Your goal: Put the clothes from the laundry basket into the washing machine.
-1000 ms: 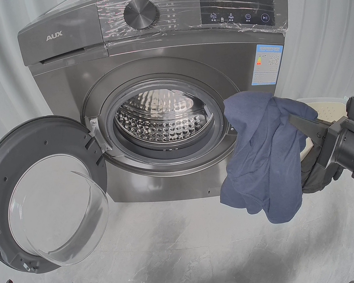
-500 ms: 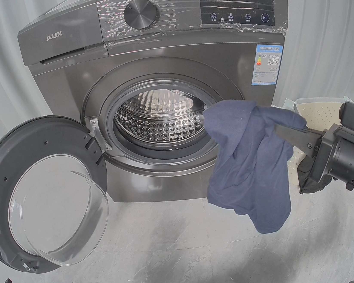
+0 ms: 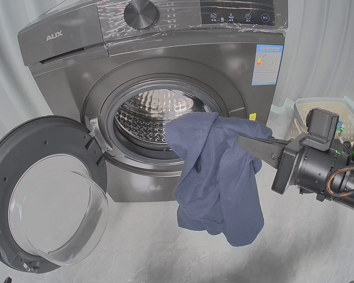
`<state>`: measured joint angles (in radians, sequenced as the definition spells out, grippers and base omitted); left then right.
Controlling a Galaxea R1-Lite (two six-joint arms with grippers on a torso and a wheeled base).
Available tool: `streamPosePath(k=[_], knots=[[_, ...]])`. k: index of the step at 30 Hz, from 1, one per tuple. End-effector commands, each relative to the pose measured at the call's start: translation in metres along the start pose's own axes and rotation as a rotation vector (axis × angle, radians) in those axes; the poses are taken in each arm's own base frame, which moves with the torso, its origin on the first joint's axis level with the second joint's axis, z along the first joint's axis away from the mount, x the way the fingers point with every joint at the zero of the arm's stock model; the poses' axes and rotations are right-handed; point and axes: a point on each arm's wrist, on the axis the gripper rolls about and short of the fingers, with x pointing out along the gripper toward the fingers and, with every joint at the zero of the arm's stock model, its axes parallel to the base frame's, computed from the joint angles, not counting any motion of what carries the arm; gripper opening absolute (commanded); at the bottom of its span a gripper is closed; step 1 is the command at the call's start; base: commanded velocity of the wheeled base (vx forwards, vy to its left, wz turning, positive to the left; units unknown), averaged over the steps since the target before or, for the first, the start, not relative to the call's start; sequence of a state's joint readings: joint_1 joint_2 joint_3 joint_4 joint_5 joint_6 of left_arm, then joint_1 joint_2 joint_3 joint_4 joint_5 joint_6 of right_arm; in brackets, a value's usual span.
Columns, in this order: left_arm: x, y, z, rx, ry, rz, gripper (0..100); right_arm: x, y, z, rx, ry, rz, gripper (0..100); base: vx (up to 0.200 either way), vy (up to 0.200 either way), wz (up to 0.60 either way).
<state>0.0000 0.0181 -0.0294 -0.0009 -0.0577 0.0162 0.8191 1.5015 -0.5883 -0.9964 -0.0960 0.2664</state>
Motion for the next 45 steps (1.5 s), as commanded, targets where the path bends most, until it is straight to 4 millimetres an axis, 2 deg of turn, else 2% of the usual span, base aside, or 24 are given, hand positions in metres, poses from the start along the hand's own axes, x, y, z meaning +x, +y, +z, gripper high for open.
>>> streamPosePath(k=[1,3,5,7,11,19,31,45], knots=[[-0.016,-0.004,0.059,0.004,-0.177,-0.15,100,0.019,0.006,-0.006,0.022,0.01,0.012,0,0.0,0.0,0.0],[-0.007,-0.006,0.072,0.004,-0.118,-0.283,100,0.027,0.012,-0.005,0.035,0.003,0.029,0,0.0,0.0,0.0],[0.004,-0.006,0.077,-0.007,-0.058,-0.348,100,0.031,0.013,-0.006,0.037,0.004,0.032,0,0.0,0.0,0.0],[0.021,-0.006,0.078,-0.024,0.039,-0.403,100,0.035,0.014,-0.006,0.036,-0.002,0.033,0,0.0,0.0,0.0],[0.057,-0.006,0.089,-0.026,0.114,-0.486,100,0.045,0.015,-0.009,0.037,-0.028,0.042,0,0.0,0.0,0.0],[0.121,-0.017,0.091,-0.034,0.204,-0.617,100,0.062,0.019,-0.002,0.043,-0.076,0.059,0,0.0,0.0,0.0],[0.182,-0.044,0.087,-0.042,0.28,-0.743,100,0.07,0.021,-0.001,0.044,-0.089,0.057,0,0.0,0.0,0.0],[0.232,-0.072,0.089,-0.05,0.328,-0.815,100,0.07,0.023,0.0,0.045,-0.093,0.064,0,0.0,0.0,0.0]])
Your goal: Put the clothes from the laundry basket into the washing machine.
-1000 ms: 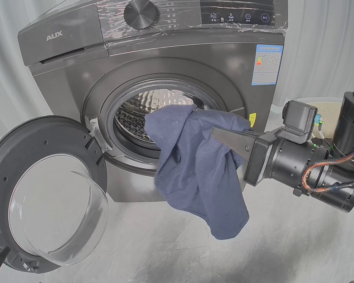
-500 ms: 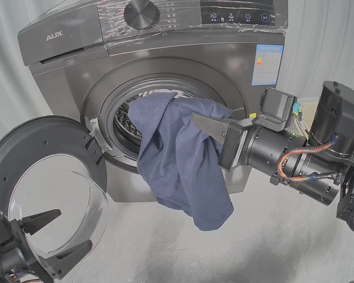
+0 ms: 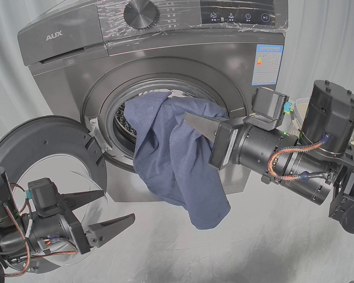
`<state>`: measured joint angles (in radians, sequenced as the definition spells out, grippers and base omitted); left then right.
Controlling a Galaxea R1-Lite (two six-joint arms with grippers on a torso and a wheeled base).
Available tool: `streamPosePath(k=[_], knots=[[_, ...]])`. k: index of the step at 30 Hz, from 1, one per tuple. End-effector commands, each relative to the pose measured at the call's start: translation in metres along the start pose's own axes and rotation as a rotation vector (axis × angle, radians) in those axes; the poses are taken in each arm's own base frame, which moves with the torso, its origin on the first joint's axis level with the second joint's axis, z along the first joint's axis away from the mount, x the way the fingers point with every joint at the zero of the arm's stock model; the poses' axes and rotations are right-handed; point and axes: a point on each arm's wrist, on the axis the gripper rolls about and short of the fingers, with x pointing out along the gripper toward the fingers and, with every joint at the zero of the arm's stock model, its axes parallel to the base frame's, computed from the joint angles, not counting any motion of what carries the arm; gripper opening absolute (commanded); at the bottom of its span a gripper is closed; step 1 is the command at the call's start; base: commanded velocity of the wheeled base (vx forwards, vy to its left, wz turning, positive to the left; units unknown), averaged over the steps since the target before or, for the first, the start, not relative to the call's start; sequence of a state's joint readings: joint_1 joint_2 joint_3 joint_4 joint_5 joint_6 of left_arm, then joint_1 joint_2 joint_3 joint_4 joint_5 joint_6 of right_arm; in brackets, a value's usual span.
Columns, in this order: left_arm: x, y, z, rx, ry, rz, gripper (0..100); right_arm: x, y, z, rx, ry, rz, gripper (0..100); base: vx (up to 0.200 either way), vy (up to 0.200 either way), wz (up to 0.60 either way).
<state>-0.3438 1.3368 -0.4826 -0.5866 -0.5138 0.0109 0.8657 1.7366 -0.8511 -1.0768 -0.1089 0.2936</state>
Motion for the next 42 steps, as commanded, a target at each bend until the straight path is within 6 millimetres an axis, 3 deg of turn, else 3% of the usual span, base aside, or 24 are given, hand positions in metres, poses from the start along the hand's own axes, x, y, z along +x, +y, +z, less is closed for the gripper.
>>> streamPosePath(k=[1,28,34,42], knots=[[0.029,0.01,-0.002,-0.031,0.055,-0.024,100,0.0,0.002,0.0,0.001,-0.001,0.004,0,0.0,0.0,0.0],[0.101,0.043,0.001,-0.063,-0.002,-0.046,100,-0.002,0.009,0.0,0.006,-0.016,0.029,0,0.0,0.0,0.0],[0.104,0.035,0.004,-0.05,-0.039,-0.081,100,-0.002,0.011,-0.002,0.009,-0.013,0.036,0,0.0,0.0,0.0],[0.099,0.009,0.01,-0.038,-0.078,-0.154,100,0.0,0.006,-0.002,0.006,-0.012,0.022,0,0.0,0.0,0.0]])
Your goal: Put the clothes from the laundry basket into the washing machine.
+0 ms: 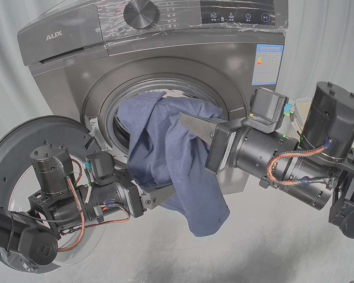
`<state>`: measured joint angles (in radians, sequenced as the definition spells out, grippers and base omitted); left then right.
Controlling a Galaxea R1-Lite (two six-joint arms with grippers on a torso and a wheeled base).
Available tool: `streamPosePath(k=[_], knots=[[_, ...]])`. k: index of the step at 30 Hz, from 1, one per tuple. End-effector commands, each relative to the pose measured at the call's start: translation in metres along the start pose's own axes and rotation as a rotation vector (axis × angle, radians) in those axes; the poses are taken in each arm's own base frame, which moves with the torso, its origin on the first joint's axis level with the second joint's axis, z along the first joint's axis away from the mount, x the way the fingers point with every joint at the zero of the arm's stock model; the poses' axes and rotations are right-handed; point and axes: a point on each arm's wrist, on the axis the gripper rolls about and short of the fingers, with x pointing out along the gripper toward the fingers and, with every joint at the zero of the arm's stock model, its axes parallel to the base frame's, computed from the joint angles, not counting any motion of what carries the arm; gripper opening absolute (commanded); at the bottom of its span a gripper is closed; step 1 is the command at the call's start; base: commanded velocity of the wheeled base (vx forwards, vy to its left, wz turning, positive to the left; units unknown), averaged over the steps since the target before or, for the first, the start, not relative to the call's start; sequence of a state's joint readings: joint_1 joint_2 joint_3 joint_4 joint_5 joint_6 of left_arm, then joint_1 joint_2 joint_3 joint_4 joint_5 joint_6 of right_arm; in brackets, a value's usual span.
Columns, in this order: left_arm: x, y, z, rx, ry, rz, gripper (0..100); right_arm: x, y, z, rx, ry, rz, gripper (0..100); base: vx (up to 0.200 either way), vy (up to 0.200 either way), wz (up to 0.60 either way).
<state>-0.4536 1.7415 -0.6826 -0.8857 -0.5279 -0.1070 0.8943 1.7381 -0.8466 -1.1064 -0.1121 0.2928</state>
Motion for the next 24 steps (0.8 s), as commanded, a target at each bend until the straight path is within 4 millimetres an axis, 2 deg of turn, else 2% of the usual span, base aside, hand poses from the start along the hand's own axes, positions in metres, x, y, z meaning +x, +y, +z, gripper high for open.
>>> streamPosePath(k=[1,5,15,16,24], knots=[[-0.0034,-0.0155,0.0031,0.016,-0.014,-0.04,100,0.0014,-0.0032,-0.0009,-0.002,0.002,-0.01,0,0.0,0.0,0.0],[-0.0047,-0.0231,0.0024,0.019,-0.011,-0.061,100,0.0019,-0.0042,-0.0008,-0.003,0.0,-0.014,0,0.0,0.0,0.0],[-0.0009,-0.0193,0.0022,0.018,-0.018,-0.043,100,0.0013,-0.004,-0.001,-0.003,-0.001,-0.023,0,0.0,0.0,0.0],[-0.0001,-0.0183,0.0017,0.02,-0.017,-0.04,0,0.0015,-0.0039,-0.0007,-0.003,-0.002,-0.023,0,0.0,0.0,0.0],[0.002,-0.0165,0.0003,0.022,-0.013,-0.035,0,0.001,-0.0032,-0.0015,-0.002,0.0,-0.02,0,0.0,0.0,0.0]])
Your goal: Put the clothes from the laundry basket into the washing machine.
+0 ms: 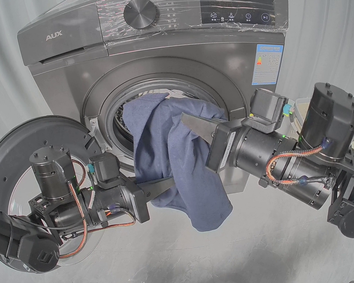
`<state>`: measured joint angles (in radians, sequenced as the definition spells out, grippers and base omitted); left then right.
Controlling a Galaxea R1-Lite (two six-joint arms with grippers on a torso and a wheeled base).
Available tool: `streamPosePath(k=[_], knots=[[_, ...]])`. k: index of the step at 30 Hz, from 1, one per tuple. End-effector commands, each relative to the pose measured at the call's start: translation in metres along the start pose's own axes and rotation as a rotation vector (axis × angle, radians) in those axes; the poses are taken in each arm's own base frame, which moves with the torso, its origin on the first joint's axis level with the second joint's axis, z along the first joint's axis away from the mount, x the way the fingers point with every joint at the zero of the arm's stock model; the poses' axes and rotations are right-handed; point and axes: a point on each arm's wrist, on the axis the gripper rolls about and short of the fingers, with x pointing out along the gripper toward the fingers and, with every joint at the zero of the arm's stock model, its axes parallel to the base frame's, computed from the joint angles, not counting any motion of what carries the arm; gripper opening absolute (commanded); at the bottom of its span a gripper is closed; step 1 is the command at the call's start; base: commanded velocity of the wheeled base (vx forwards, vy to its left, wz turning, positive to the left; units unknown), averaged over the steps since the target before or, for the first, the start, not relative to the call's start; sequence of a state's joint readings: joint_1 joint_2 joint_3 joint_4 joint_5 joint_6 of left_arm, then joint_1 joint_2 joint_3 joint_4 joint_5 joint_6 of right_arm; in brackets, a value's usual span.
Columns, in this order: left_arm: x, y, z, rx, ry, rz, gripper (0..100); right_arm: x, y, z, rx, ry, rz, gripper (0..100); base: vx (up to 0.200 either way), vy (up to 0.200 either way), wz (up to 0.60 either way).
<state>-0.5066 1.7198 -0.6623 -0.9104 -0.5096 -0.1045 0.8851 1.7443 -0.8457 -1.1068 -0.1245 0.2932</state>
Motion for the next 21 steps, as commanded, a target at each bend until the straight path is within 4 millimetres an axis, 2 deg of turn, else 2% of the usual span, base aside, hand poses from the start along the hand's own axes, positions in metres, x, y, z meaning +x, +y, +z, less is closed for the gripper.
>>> streamPosePath(k=[1,7,9,10,11,14,19,20,21], knots=[[0.001,0.001,0.0,0.008,-0.015,0.002,0,0.0,0.0,0.0,0.001,-0.008,0.002,0,0.0,0.0,0.0],[-0.004,-0.003,0.005,0.052,-0.107,0.036,0,-0.002,-0.002,-0.001,0.0,-0.006,-0.001,0,0.0,0.0,0.0],[-0.017,-0.012,0.008,0.078,-0.16,0.028,0,-0.005,-0.004,-0.006,-0.005,0.018,-0.008,0,0.0,0.0,0.0],[-0.017,-0.012,0.008,0.078,-0.16,0.028,0,-0.005,-0.004,-0.006,-0.005,0.018,-0.008,0,0.0,0.0,0.0],[-0.029,-0.025,0.008,0.089,-0.19,0.006,0,-0.008,-0.006,-0.013,-0.008,0.044,-0.015,0,0.0,0.0,0.0],[-0.047,-0.036,0.009,0.095,-0.219,-0.006,0,-0.013,-0.008,-0.021,-0.012,0.081,-0.015,0,0.0,0.0,0.0],[-0.072,-0.048,0.02,0.08,-0.282,-0.013,0,-0.015,-0.008,-0.026,-0.011,0.101,-0.011,0,0.0,0.0,0.0],[-0.076,-0.05,0.022,0.071,-0.297,-0.014,0,-0.014,-0.009,-0.029,-0.012,0.109,-0.013,100,0.0,0.0,0.0],[-0.078,-0.051,0.024,0.066,-0.305,-0.017,0,-0.014,-0.009,-0.03,-0.013,0.112,-0.014,100,0.0,0.0,0.0]])
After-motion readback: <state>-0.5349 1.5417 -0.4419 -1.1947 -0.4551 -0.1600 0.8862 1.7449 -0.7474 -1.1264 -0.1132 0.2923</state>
